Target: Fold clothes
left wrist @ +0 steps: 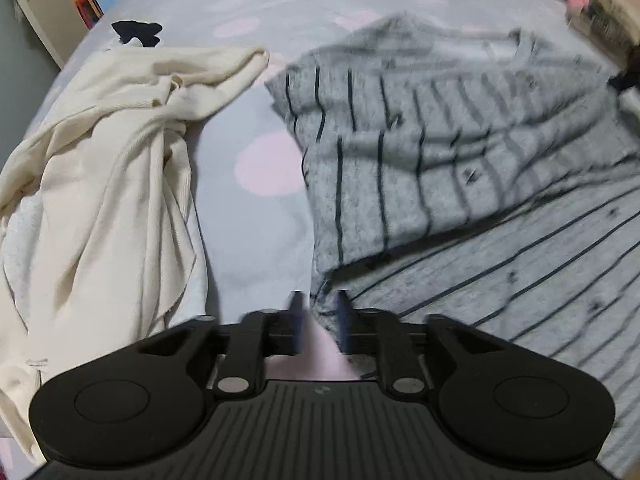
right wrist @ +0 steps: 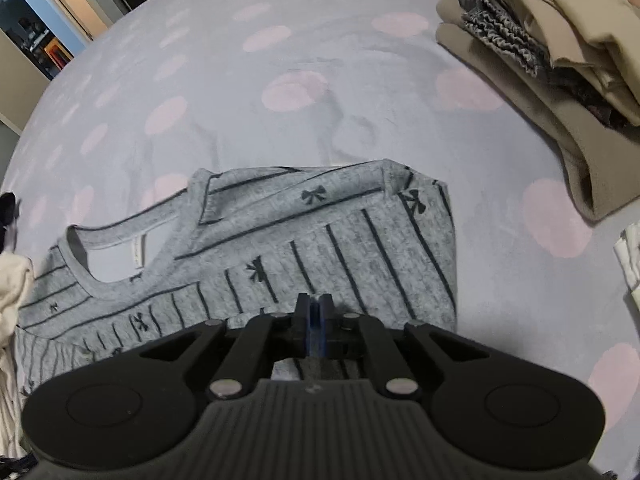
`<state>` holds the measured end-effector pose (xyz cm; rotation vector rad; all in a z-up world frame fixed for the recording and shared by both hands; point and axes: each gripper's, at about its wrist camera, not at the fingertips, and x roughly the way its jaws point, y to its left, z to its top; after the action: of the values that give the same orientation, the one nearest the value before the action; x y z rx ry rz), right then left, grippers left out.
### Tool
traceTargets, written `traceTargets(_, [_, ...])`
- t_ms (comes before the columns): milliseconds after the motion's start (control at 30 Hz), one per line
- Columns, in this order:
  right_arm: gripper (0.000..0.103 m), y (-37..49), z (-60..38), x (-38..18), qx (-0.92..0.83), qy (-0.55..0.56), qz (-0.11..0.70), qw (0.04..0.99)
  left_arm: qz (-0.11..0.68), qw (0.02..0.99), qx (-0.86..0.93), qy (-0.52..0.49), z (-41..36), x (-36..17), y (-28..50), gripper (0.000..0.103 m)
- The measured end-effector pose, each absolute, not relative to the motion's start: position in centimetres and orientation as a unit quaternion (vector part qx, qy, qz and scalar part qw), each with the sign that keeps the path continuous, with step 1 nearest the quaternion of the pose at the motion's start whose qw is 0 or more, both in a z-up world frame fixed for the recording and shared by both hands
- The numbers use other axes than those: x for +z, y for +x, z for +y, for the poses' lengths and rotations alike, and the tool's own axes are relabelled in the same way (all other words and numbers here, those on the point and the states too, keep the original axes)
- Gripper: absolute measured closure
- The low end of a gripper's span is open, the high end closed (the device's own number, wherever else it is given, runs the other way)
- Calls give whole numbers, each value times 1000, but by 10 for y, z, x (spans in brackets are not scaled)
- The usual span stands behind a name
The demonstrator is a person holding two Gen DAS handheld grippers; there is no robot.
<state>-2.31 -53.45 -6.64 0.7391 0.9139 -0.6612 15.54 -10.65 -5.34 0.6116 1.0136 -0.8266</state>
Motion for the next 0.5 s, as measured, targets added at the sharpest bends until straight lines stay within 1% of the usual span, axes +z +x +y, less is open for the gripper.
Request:
traceTargets(33, [83, -23, -535, -68, -307, 341, 426, 780, 462, 755, -383, 264, -106, -46, 160, 73])
traceTargets(67, [74, -24, -536, -69, -308, 340, 428, 778, 459, 761, -386, 247, -106, -39, 165, 72])
traceTargets(100, [63, -25, -537, -69, -308, 342, 428, 778, 457, 767, -388, 231, -107, -32, 170, 69])
traceTargets(133, [62, -26, -538, -68, -309, 345, 424, 778, 458, 773, -384, 213, -110, -28, 178, 66])
traceTargets(167, [62, -27, -538, -68, -309, 347, 423, 778, 460, 780, -377, 195, -114, -26, 187, 60])
traceTargets(200, [62, -26, -538, -69, -308, 349, 425, 776, 463, 786, -369, 176, -118, -24, 197, 60])
traceTargets(367, [59, -27, -539, -72, -304, 357, 430, 771, 490, 801, -336, 78, -147, -31, 246, 60])
traceTargets(400, [57, -27, -539, -73, -302, 359, 430, 771, 497, 800, -331, 62, -152, -35, 253, 60])
traceTargets(500, [54, -26, -539, -72, -290, 358, 432, 775, 519, 798, -305, 29, -168, -51, 273, 60])
